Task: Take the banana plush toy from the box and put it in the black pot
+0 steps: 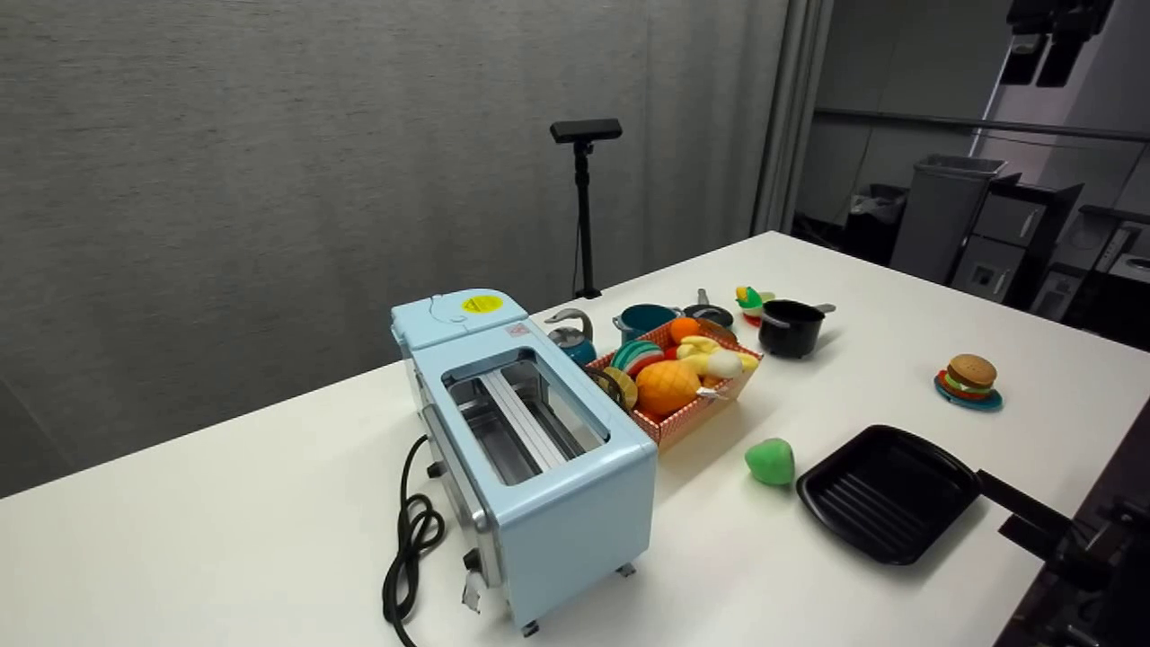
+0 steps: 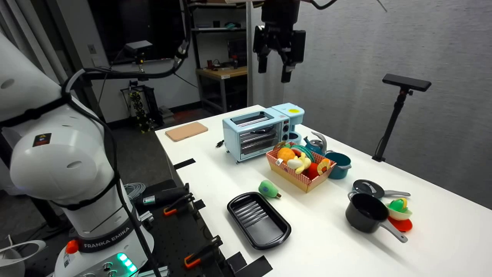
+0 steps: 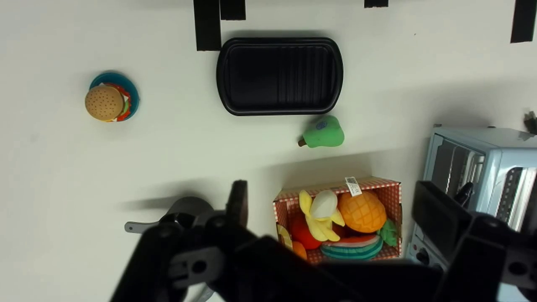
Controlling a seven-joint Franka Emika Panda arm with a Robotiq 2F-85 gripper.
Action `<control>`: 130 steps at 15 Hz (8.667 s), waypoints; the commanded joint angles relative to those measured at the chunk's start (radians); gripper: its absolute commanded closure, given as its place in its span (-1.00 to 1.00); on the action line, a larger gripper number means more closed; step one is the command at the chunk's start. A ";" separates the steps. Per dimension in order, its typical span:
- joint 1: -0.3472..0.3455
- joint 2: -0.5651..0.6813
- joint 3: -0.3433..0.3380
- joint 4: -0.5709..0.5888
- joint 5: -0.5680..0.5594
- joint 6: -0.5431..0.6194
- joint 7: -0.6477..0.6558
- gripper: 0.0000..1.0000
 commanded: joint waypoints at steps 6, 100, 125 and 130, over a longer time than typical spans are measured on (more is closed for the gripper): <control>-0.016 0.002 0.013 0.002 0.005 -0.002 -0.005 -1.00; 0.199 1.545 0.067 1.317 -0.373 -0.279 0.032 -0.93; 0.270 1.685 0.040 1.503 -0.383 -0.211 -0.075 -0.62; 0.277 1.688 0.041 1.495 -0.378 -0.168 -0.080 -0.62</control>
